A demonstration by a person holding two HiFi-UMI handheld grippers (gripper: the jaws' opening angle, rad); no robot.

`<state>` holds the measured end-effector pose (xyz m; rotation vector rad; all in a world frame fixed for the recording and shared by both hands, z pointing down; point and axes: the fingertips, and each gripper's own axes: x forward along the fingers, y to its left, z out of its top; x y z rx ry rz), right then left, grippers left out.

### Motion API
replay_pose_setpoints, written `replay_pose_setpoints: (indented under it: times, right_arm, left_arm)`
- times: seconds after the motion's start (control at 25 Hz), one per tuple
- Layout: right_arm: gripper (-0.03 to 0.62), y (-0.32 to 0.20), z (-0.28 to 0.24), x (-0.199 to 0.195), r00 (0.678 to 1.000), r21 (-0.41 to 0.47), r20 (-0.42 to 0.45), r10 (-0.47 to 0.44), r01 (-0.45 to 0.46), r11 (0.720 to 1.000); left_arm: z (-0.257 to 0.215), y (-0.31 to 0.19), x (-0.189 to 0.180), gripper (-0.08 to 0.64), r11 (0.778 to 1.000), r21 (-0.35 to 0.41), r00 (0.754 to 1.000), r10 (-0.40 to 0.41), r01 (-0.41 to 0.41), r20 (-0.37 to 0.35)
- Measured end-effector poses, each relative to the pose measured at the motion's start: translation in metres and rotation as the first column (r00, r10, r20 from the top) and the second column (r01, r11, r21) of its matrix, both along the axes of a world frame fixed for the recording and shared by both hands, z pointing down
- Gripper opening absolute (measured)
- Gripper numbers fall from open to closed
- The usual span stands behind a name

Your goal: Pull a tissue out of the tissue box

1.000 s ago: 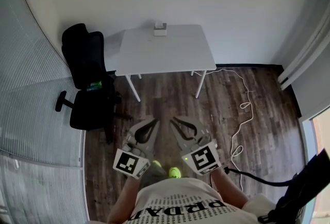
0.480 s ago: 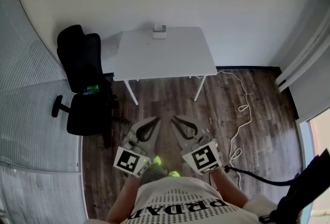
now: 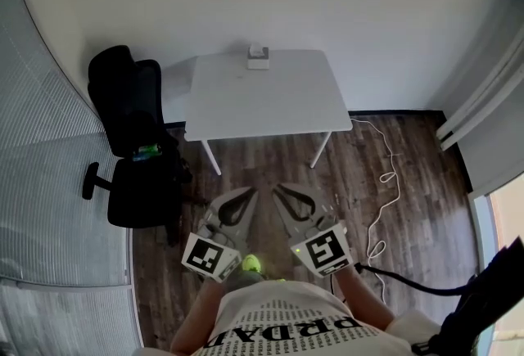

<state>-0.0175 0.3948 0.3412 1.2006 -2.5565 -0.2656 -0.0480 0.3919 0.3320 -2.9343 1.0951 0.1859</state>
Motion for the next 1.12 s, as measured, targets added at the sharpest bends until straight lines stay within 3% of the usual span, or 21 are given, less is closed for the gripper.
replay_pose_setpoints:
  times: [0.4, 0.52, 0.68, 0.88, 1.04, 1.12]
  right_arm:
    - [0.029, -0.047, -0.003, -0.038, 0.998, 0.007, 0.014, 0.059, -0.059, 0.998]
    - [0.029, -0.055, 0.005, -0.047, 0.997, -0.012, 0.004, 0.072, -0.071, 0.997]
    - [0.028, -0.06, 0.015, -0.053, 0.997, -0.034, -0.002, 0.077, -0.077, 0.996]
    - [0.028, -0.096, 0.019, -0.056, 0.992, -0.046, -0.047, 0.117, -0.119, 0.992]
    - [0.028, -0.118, 0.028, -0.066, 0.997, -0.072, 0.008, 0.082, -0.081, 0.994]
    - [0.028, -0.111, 0.021, -0.049, 0.996, -0.046, 0.015, 0.088, -0.088, 0.995]
  left_arm:
    - [-0.008, -0.043, -0.037, 0.0, 0.998, 0.006, 0.998, 0.056, -0.056, -0.031]
    - [0.005, -0.053, -0.048, 0.001, 0.997, -0.001, 0.997, 0.077, -0.077, -0.002]
    - [0.005, -0.058, -0.056, 0.0, 0.997, -0.018, 0.996, 0.081, -0.081, -0.031]
    - [0.024, -0.09, -0.067, 0.0, 0.993, -0.034, 0.994, 0.113, -0.112, 0.007]
    - [0.037, -0.107, -0.08, 0.0, 0.993, -0.088, 0.997, 0.078, -0.076, 0.02]
    - [0.03, -0.101, -0.063, 0.0, 0.994, -0.067, 0.996, 0.088, -0.086, 0.015]
